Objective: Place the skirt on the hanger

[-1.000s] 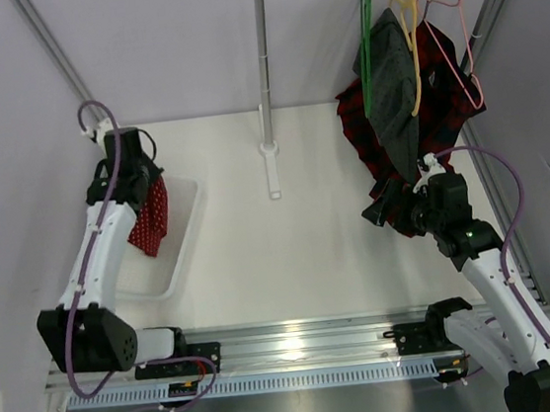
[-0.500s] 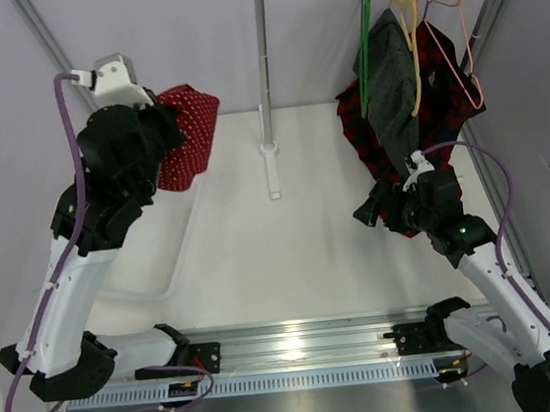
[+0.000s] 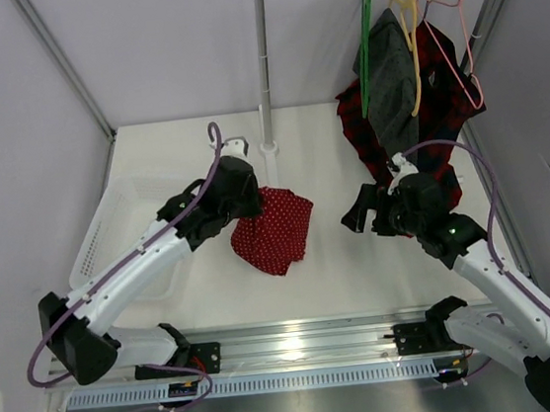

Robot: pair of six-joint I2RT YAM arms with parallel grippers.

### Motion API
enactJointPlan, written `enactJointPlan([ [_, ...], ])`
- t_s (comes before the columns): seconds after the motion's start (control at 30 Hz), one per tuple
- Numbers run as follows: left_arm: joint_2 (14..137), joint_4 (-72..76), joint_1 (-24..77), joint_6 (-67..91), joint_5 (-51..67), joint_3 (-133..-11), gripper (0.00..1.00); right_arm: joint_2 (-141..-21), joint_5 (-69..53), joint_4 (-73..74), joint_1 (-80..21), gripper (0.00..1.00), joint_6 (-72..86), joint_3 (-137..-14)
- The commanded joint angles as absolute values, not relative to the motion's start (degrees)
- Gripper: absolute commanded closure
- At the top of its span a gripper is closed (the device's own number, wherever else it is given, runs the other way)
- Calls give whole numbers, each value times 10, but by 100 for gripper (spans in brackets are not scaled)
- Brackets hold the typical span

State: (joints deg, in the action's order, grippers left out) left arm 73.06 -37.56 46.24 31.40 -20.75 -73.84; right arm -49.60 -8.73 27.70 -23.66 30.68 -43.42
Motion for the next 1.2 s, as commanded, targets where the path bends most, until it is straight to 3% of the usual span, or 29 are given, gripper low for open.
enactJointPlan([
  [0.0,734,-270,398,356,-65,-679,73,-506,-65,254,-272,1,314,-449],
  [0.03,744,-263,385,355,-48,-663,60,-513,-47,247,-299,1,321,-446],
  [0.1,751,-256,383,344,-45,-656,46,-524,-26,236,-332,1,329,-439],
  [0.17,750,-249,382,343,-31,-642,36,-547,26,225,-392,1,337,-439],
  [0.27,723,-235,382,349,-32,-613,32,-590,108,209,-482,1,352,-444],
  [0.5,636,-269,373,415,-121,-539,36,-753,238,178,-602,3,349,-518],
  [0.73,547,-301,355,452,-200,-478,39,-897,270,162,-610,10,293,-646],
  [1.17,637,-191,171,399,-52,-403,48,-1097,318,199,-632,11,242,-845],
])
